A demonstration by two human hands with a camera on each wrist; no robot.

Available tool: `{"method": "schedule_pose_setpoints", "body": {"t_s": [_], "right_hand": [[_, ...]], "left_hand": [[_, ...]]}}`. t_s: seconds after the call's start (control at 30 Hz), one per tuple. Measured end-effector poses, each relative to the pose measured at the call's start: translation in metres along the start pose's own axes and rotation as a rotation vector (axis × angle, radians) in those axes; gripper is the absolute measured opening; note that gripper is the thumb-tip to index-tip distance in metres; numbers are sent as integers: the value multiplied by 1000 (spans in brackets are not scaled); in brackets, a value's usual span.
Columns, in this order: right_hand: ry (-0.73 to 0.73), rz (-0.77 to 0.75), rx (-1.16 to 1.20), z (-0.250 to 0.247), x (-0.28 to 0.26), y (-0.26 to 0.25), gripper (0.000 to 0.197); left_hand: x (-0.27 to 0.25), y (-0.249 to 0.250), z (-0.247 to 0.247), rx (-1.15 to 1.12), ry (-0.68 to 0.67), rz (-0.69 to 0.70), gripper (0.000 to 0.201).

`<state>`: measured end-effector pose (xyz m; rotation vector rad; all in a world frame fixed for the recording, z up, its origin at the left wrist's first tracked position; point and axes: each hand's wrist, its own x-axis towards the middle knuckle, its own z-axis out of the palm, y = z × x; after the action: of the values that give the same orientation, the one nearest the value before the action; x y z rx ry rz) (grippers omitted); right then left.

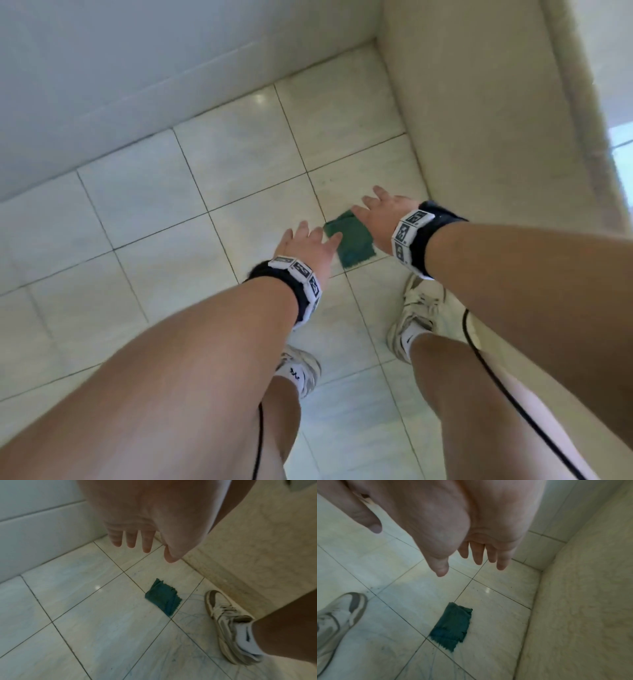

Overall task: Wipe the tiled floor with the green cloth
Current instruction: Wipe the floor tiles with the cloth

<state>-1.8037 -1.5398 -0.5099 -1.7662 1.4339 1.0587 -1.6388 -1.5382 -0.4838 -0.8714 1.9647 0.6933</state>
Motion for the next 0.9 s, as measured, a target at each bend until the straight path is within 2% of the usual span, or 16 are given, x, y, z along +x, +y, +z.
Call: {"method": "schedule_pose_setpoints", "body": {"t_s": [0.17,0.37,0.63,0.9], "right_hand": [[31,48,123,-13,-77,-5,75],[-7,215,268,20,-153,-28,71],[-11,332,568,124,-235,-71,67],[-7,415,823,240,-294,-102,72]], "left_hand": [[-61,9,-30,23,78,65,81],[-93,15,-44,286,122,216,90],[-115,82,-17,603,69,330,83],[-127,195,57,678,-34,291,94]]}}
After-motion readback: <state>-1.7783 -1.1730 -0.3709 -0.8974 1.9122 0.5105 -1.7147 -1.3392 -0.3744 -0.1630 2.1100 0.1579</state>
